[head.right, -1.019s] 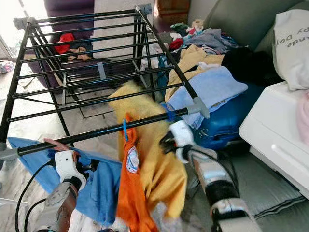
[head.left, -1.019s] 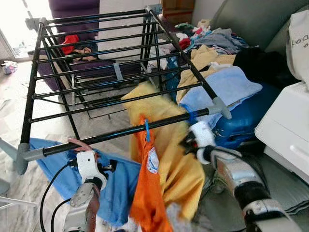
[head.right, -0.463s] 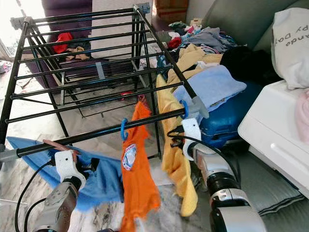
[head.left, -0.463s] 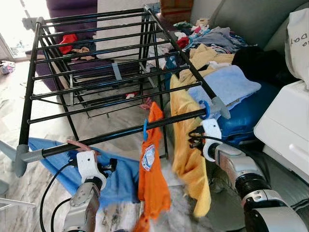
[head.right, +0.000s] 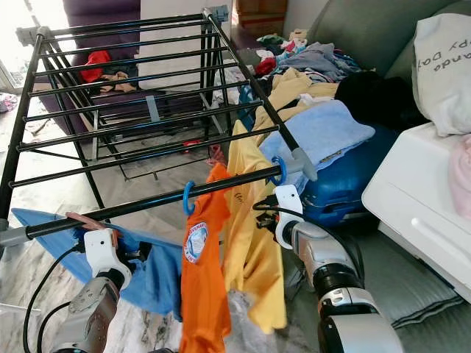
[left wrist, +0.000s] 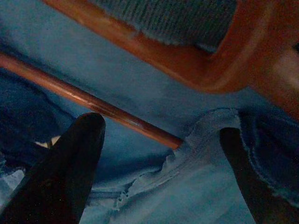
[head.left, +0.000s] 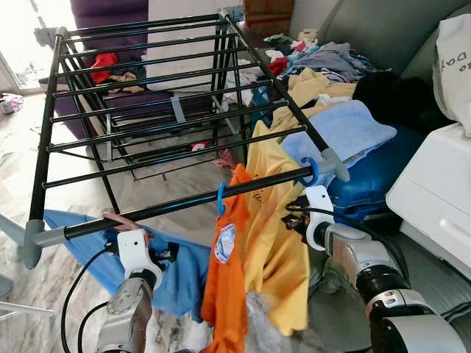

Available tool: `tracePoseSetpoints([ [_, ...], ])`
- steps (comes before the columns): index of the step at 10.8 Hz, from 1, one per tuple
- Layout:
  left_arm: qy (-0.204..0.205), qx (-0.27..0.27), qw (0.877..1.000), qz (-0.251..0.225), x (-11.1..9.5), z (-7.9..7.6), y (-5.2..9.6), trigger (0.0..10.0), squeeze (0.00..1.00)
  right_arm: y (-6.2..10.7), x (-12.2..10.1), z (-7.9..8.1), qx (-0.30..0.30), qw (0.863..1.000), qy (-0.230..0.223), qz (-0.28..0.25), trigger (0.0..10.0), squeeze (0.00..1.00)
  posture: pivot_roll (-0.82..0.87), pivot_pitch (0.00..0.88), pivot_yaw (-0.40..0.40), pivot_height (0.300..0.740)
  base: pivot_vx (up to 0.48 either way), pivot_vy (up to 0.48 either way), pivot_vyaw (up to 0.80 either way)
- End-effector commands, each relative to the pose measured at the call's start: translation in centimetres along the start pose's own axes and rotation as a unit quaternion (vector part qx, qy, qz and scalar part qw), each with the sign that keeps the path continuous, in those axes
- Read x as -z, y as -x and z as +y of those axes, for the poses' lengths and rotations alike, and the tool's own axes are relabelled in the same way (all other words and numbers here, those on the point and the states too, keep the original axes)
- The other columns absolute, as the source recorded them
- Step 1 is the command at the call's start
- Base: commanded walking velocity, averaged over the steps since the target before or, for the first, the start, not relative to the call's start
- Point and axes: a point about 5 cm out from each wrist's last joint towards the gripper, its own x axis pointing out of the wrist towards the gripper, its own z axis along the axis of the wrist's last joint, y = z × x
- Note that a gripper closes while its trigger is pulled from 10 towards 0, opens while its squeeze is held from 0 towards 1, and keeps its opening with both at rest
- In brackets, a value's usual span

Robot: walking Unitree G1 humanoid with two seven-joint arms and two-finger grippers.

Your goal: Hang hanger

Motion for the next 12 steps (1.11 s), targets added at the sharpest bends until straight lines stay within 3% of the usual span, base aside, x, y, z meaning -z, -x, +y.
tracePoseSetpoints([
  [1,-0.005,-0.003,1.000,-0.005,-0.5,0.1,-0.3,10.0,0.00,0.1,0.1,-0.1,0.009,1.000,0.017,-0.005,10.0,1.00,-0.05,0.000,0.025,0.740,0.000,0.000,0.00],
  [2,-0.006,-0.003,1.000,-0.006,-0.5,0.1,-0.2,10.0,0.00,0.3,-0.6,-0.5,0.038,0.997,0.050,-0.044,10.0,1.00,-0.05,0.000,0.026,0.740,0.000,0.000,0.00],
  [6,-0.018,0.002,1.000,-0.016,-0.9,0.0,0.7,10.0,0.00,2.1,-1.0,-0.5,0.093,0.983,0.058,-0.148,10.0,1.00,-0.06,0.000,0.045,0.740,0.000,0.000,0.00],
  [12,-0.026,0.006,0.999,-0.024,-1.5,-0.5,1.1,10.0,0.00,4.9,-1.8,-1.1,0.155,0.957,0.058,-0.237,10.0,1.00,-0.06,0.000,0.046,0.740,0.000,0.000,0.00],
])
